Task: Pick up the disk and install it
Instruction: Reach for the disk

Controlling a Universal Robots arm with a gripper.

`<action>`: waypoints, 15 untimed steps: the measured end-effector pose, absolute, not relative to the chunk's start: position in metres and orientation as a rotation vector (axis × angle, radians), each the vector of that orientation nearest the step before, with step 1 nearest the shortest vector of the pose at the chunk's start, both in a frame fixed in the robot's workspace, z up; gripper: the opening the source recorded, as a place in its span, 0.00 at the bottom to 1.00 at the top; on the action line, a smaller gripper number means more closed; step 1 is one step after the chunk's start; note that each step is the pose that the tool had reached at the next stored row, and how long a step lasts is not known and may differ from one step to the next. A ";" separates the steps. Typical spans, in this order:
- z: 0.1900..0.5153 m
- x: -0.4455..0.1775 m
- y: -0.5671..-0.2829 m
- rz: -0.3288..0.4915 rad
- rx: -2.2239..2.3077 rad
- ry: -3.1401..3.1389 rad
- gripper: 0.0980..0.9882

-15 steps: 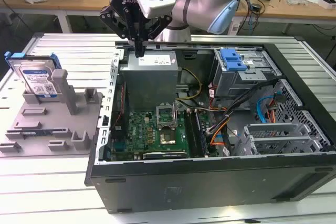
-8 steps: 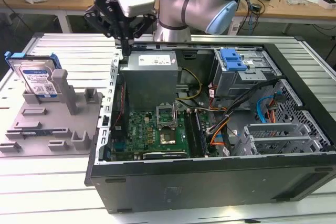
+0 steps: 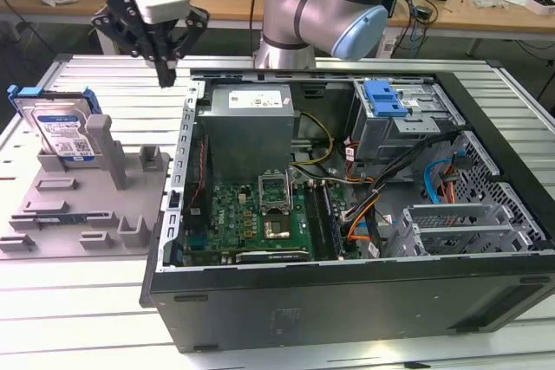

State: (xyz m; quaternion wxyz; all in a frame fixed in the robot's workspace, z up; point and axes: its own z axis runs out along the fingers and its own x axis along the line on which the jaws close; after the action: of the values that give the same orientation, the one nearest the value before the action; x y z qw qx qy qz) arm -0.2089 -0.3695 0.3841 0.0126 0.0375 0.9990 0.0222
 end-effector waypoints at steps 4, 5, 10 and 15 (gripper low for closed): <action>0.382 -0.228 -0.362 0.069 0.116 3.114 0.01; 0.382 -0.235 -0.359 0.069 0.117 3.114 0.01; 0.380 -0.259 -0.350 0.069 0.117 3.114 0.01; 0.379 -0.279 -0.340 0.069 0.117 3.114 0.01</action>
State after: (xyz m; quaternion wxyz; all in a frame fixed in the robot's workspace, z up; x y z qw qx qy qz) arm -0.2788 -0.3403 0.3790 0.0125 0.0375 0.9990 0.0221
